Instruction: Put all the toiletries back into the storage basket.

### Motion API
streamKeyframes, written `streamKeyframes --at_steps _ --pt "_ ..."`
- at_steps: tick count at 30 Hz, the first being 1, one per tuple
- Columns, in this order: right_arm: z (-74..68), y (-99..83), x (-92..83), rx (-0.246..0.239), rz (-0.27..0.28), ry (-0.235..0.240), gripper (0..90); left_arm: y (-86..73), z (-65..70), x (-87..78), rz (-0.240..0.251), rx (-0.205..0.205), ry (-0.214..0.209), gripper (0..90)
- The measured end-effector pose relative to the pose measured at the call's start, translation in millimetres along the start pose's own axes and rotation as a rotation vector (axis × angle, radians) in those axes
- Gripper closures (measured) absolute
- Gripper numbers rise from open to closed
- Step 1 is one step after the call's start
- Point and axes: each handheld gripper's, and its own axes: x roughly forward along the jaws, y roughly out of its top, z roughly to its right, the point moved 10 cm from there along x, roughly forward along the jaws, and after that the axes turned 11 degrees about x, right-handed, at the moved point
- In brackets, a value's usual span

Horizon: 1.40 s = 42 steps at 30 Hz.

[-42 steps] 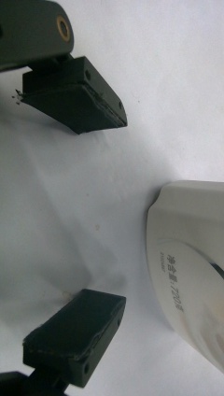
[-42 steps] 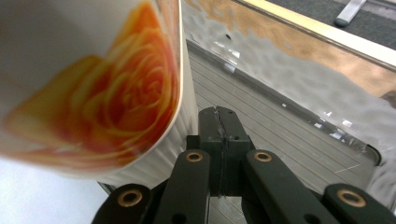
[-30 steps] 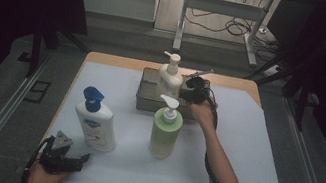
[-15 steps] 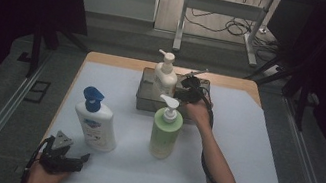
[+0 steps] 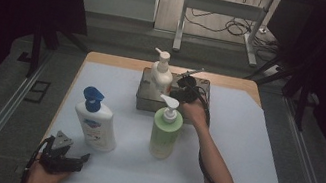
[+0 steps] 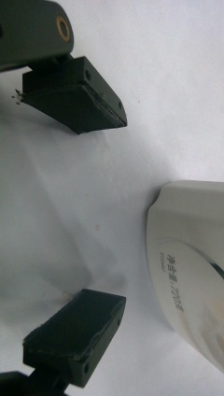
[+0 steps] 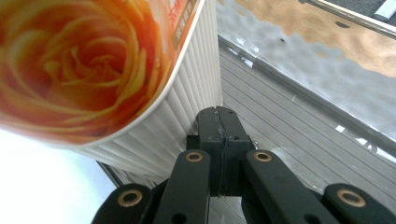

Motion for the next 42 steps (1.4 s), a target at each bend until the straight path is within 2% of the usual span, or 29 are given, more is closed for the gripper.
streamKeyframes --at_steps 28,42 --pt "-17.8 2.1 15.7 -0.014 -0.025 0.023 89.8 0.0 -0.1 -0.1 0.0 0.0 -0.001 13.0" --pt "-31.3 2.6 23.2 -0.038 -0.039 0.058 89.8 0.0 -0.1 -0.2 0.0 0.0 -0.002 13.0"
